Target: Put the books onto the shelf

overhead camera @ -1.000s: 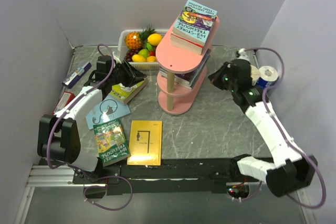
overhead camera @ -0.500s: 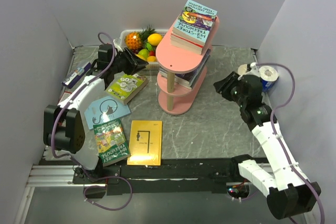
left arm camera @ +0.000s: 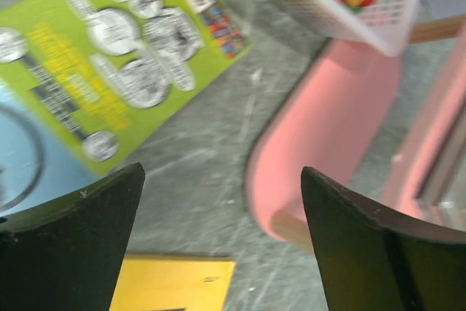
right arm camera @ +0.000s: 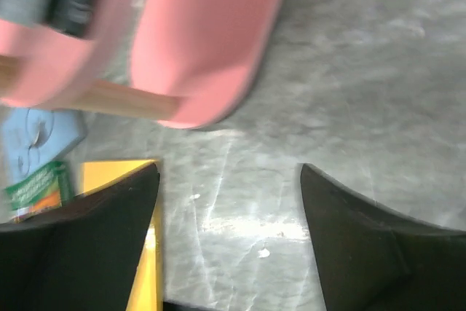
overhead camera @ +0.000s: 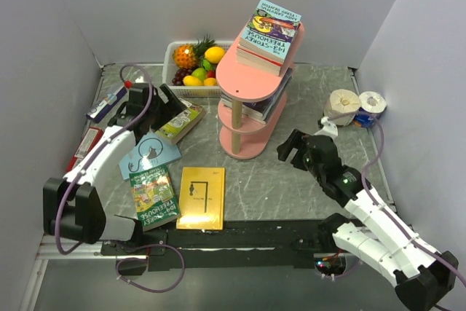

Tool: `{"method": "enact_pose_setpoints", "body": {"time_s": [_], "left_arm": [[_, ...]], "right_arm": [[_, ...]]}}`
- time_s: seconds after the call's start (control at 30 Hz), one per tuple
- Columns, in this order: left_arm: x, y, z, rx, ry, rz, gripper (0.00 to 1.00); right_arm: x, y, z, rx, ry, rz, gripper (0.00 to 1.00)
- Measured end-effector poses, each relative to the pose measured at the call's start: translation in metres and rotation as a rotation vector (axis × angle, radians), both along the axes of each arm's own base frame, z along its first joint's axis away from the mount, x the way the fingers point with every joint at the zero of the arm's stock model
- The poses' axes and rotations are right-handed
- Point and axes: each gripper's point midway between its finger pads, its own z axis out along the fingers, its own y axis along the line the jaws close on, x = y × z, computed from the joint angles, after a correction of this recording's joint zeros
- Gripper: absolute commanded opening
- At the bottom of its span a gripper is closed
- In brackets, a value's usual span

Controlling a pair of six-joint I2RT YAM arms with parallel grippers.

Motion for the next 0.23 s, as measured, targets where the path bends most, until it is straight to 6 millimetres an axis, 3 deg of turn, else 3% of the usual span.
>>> {"method": "enact_pose_setpoints", "body": {"time_s": [0.23], "left_arm": [[-0.032, 0.022, -0.022, 0.096, 0.025, 0.029, 1.0]], "right_arm": [[-0.02, -0.033, -0.038, -0.064, 0.03, -0.144, 0.99]]}}
